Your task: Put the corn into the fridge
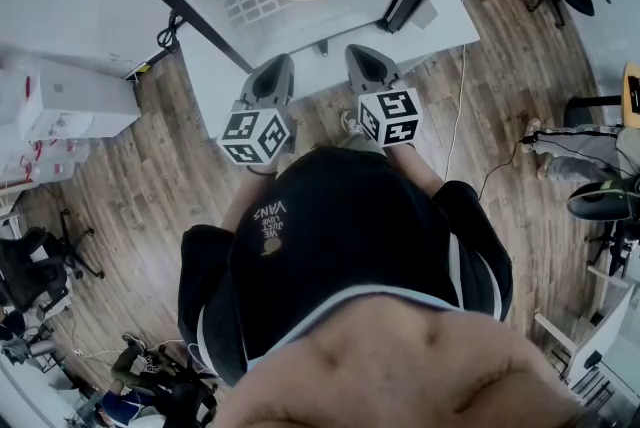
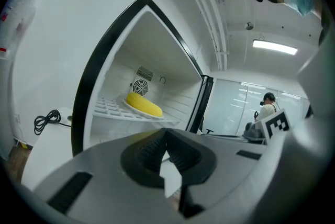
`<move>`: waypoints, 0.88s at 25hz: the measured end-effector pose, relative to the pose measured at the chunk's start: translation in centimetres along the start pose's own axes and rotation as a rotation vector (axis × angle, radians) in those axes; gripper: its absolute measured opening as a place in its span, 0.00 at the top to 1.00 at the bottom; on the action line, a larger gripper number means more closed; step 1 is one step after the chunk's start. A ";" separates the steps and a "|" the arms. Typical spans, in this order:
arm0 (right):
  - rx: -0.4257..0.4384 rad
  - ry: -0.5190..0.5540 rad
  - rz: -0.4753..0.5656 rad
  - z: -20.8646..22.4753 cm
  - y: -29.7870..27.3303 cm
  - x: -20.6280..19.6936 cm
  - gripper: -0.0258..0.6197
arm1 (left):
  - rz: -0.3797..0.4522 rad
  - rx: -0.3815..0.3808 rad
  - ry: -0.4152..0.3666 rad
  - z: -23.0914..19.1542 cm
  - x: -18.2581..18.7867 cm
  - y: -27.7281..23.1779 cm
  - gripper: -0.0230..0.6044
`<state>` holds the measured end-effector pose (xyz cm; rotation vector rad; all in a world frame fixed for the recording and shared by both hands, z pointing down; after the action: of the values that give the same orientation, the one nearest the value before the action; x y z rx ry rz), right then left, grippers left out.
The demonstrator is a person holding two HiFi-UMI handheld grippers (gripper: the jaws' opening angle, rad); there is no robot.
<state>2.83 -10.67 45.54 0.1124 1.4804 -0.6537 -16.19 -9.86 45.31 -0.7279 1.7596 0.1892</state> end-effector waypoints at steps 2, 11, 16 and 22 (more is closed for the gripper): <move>-0.002 0.000 0.000 -0.1 0.2 -0.1 0.94 | 0.000 -0.001 -0.011 0.1 0.0 0.2 0.93; -0.004 0.005 0.007 -0.4 0.8 0.0 0.94 | 0.001 -0.008 -0.023 0.6 0.1 0.7 0.93; 0.011 0.015 0.003 0.0 1.1 -0.1 0.94 | 0.005 0.002 -0.018 1.1 -0.1 0.5 0.93; 0.032 0.027 -0.011 0.7 1.6 0.3 0.94 | 0.009 0.029 -0.008 2.1 0.2 0.6 0.93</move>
<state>4.22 -9.73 44.85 0.1387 1.4979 -0.6870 -14.85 -8.44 44.34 -0.6969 1.7549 0.1722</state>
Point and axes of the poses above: the fingertips, and each gripper's own axes: y backward along the fingers, z to its right, x out of its top, the point moved 7 cm from there along y, backward along the fingers, and after that the axes turned 5 degrees about -z, right-handed, at the moved point
